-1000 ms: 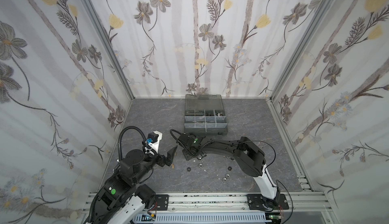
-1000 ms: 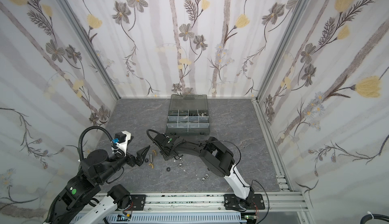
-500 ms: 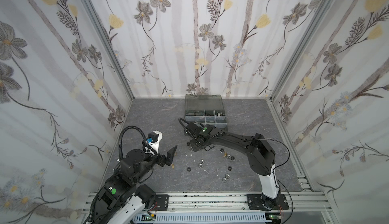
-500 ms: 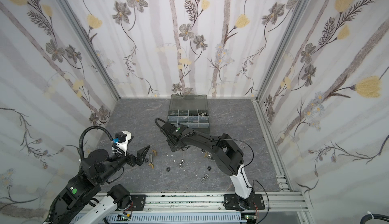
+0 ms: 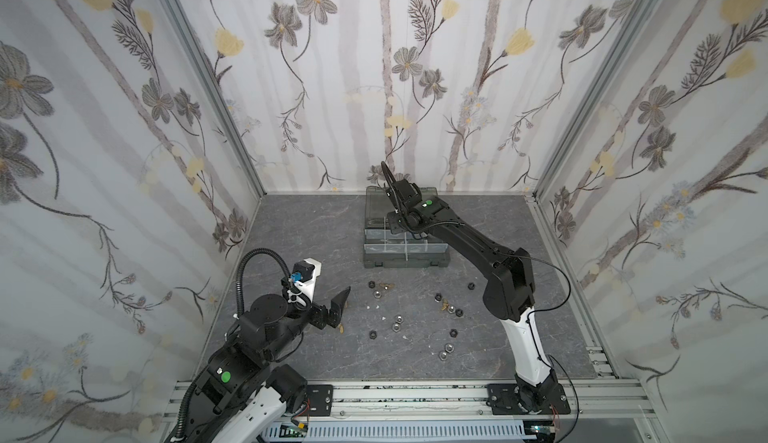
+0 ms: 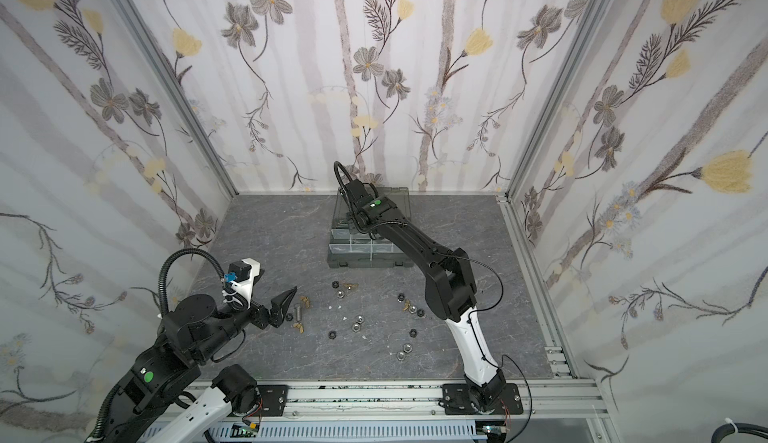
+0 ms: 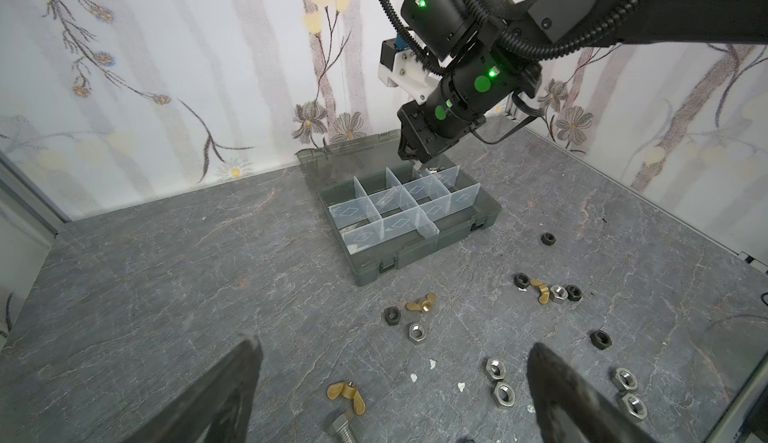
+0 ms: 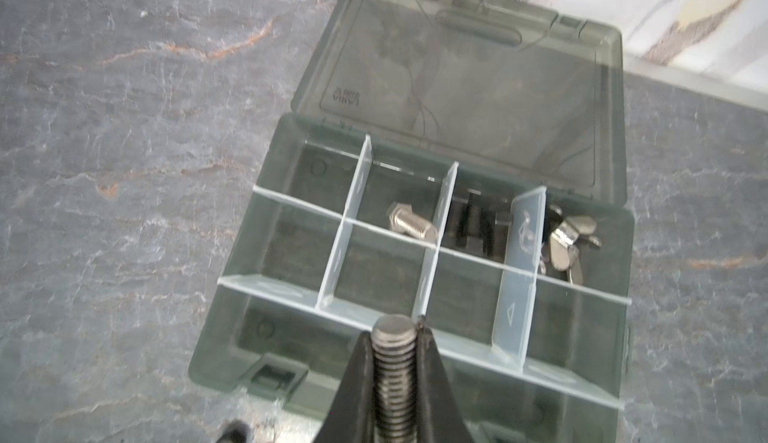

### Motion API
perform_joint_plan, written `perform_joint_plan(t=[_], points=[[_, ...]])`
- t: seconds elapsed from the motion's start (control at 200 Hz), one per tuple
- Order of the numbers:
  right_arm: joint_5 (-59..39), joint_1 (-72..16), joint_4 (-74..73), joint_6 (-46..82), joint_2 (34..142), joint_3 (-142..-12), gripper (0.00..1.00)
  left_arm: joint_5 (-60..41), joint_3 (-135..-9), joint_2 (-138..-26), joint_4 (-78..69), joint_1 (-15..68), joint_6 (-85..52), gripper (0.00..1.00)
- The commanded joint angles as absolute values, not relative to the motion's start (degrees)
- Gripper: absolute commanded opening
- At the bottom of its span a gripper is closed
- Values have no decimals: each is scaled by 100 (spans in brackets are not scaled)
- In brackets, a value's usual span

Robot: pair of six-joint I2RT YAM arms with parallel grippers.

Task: Sort the screws and nuts into containers
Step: 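Lower the steel bolt into the compartment and open the right gripper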

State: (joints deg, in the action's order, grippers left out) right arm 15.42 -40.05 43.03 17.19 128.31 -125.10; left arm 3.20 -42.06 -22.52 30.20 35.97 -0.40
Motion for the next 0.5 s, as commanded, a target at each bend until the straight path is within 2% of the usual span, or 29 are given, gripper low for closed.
perform_joint_plan(t=[0.0,0.495], points=[[1751,-3905,3852,1451,13146,-12834,2,425,-4172,-2232,2804,3586,-101,100],[1735,-3716,2483,1432,14009,-12841,0,362,-4142,-2285,2795,3586,-172,100]])
